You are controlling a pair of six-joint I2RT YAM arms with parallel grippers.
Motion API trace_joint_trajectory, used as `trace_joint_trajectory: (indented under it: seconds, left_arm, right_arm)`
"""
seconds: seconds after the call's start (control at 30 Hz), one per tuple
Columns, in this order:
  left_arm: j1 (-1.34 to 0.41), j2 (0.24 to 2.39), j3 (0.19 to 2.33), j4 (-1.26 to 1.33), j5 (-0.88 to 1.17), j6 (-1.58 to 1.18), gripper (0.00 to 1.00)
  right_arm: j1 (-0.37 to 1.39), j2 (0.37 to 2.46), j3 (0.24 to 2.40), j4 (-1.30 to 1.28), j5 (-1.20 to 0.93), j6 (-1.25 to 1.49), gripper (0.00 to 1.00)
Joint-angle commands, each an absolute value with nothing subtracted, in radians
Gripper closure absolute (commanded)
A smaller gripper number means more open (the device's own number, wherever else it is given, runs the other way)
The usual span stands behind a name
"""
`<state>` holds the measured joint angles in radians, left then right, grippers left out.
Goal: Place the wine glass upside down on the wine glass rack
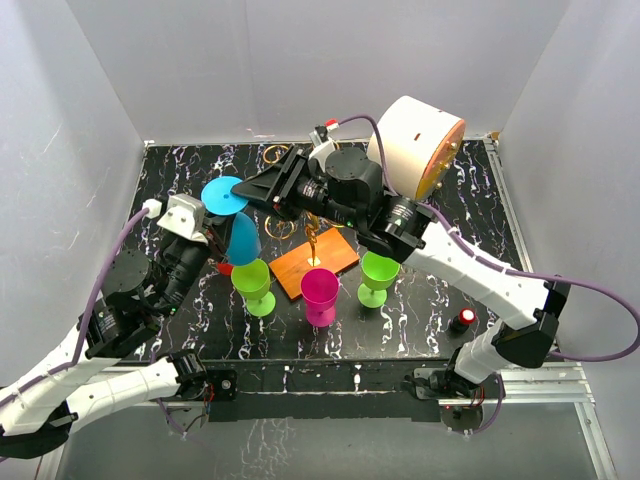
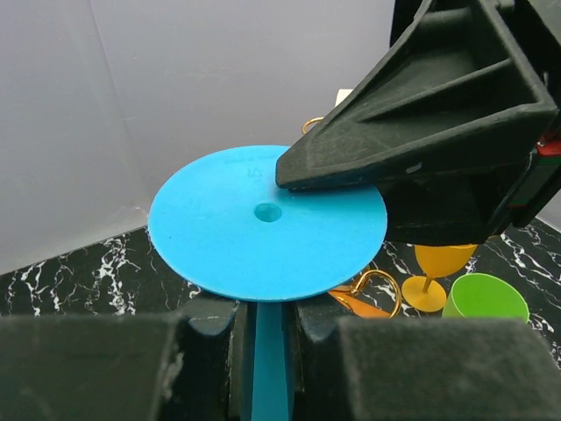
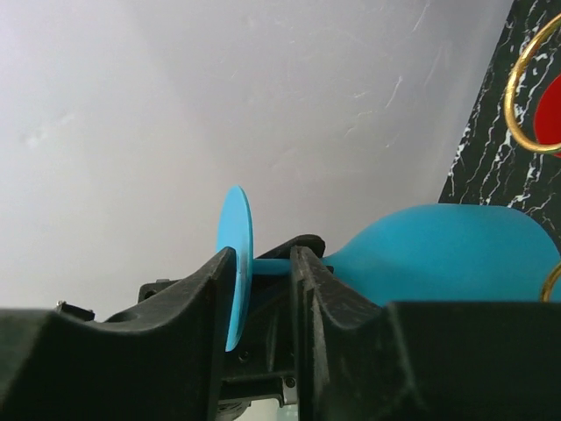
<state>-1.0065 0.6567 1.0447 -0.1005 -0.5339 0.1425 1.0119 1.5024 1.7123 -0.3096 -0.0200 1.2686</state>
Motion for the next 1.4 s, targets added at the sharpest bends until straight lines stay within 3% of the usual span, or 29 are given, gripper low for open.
trace_joint_trajectory:
  seconds: [0.0,0.2,0.27,0.47,0.57,0.87,1.13,1.37]
  left_arm:
    - [-1.008,0.649,1.047,-0.068,-0.539,0.124,1.0]
    - [-1.008,0.651,1.06,-0.109,-0.538,0.112,0.97]
    - [-1.008,0.647,1.059,-0.124,-0.541,0.095,0.89]
    - [-1.008,0.592,1.023,-0.172,-0.546,-0.064,0.49]
    - [-1.008,0.548,1.01,-0.205,-0.517,-0.211,0.4]
    - [-1.008,0.499,1.014,-0.361,-0.548,-0.86,0.33]
    - [-1.008,0.514,1.076,-0.322,-0.642,-0.982,0.26]
    - [-1.008,0.583,1.135,-0.397,-0.763,-1.062,0.29]
  right_arm:
    - [1.015,1.501,1.724,-0.187,-0.088,1.334,0.74]
    - [1.023,1.49,1.687,-0.163,-0.095,1.367,1.0]
    - [1.024,1.483,1.676,-0.163,-0.084,1.377,1.0]
    - [1.025,1.481,1.658,-0.13,-0.056,1.389,1.0]
    - [1.025,1.485,1.642,-0.096,-0.036,1.395,1.0]
    - [1.025,1.46,1.574,-0.051,0.009,1.398,1.0]
    - [1.025,1.422,1.516,-0.043,0.032,1.4,1.0]
    - [1.025,1.387,1.474,-0.036,0.024,1.402,1.0]
